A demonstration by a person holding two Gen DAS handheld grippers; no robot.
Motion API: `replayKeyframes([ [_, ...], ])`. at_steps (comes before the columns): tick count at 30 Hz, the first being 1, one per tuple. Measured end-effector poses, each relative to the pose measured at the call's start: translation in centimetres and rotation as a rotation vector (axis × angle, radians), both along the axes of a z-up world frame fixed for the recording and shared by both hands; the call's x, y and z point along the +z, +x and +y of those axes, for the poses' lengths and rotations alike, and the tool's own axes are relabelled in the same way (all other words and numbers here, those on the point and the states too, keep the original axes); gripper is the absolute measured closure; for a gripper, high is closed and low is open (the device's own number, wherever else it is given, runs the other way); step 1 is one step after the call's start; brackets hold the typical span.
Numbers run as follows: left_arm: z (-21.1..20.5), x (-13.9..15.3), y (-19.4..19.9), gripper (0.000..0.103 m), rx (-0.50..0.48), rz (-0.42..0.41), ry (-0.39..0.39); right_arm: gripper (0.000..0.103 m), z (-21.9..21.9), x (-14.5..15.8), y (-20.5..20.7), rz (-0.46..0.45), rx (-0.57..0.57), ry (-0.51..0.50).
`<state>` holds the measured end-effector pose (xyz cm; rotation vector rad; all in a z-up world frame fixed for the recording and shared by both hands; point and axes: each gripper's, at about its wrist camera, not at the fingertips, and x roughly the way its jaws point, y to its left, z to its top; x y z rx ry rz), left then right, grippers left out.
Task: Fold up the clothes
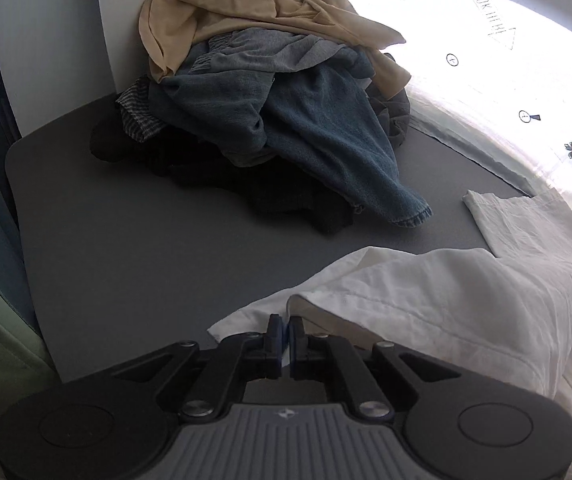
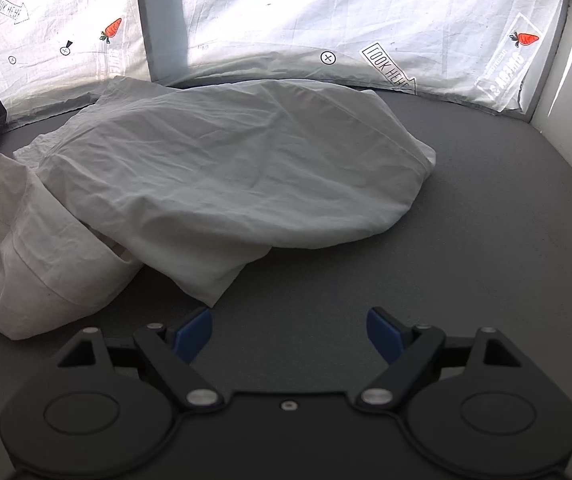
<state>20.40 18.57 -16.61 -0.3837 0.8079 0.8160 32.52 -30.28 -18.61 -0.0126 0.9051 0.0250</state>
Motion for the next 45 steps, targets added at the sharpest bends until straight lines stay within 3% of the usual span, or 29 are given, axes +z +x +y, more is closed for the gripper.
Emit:
replayKeyframes([
  [3,0.0,0.4,0.0,0.096,-0.003,-0.032,-0.008,0.018,-1.5,-0.1,0.1,0.008,-0.037,0.006],
  [8,-1.8,2.1,2.1,0.081,-0.078,-0.119,-0.016,0.018,-3.8,0.5,2.0,-0.016,-0.082,0.037],
  [10,-2.4,2.6,3.6,0.068,-0.103,-0.168,-0.049,0.018,-4.6,1.0,3.5,-0.038,-0.091,0.044],
  [17,-4.5,2.9,10.1,0.061,-0.208,-0.251,-0.150,0.018,-6.7,2.7,11.9,-0.111,-0.129,0.050],
  [24,-6.3,0.1,19.0,0.050,-0.280,-0.162,-0.207,0.020,-7.9,3.5,21.8,-0.152,-0.092,0.010],
  [28,-6.2,-2.9,24.2,0.041,-0.290,-0.109,-0.245,0.023,-7.3,1.9,28.3,-0.106,-0.006,0.019],
  [33,-5.5,-6.4,29.0,0.040,-0.275,-0.054,-0.303,0.028,-5.8,-1.0,34.7,0.007,0.090,0.113],
  [36,-5.1,-8.0,31.1,0.035,-0.261,-0.028,-0.320,0.027,-4.8,-2.5,37.0,0.064,0.163,0.168],
  [40,-5.2,-9.0,32.7,0.034,-0.271,0.040,-0.285,0.021,-4.2,-3.9,38.7,0.118,0.208,0.164],
  [45,-5.0,-10.1,33.6,0.032,-0.280,0.070,-0.297,0.021,-5.4,-5.0,39.4,0.225,0.218,0.321],
])
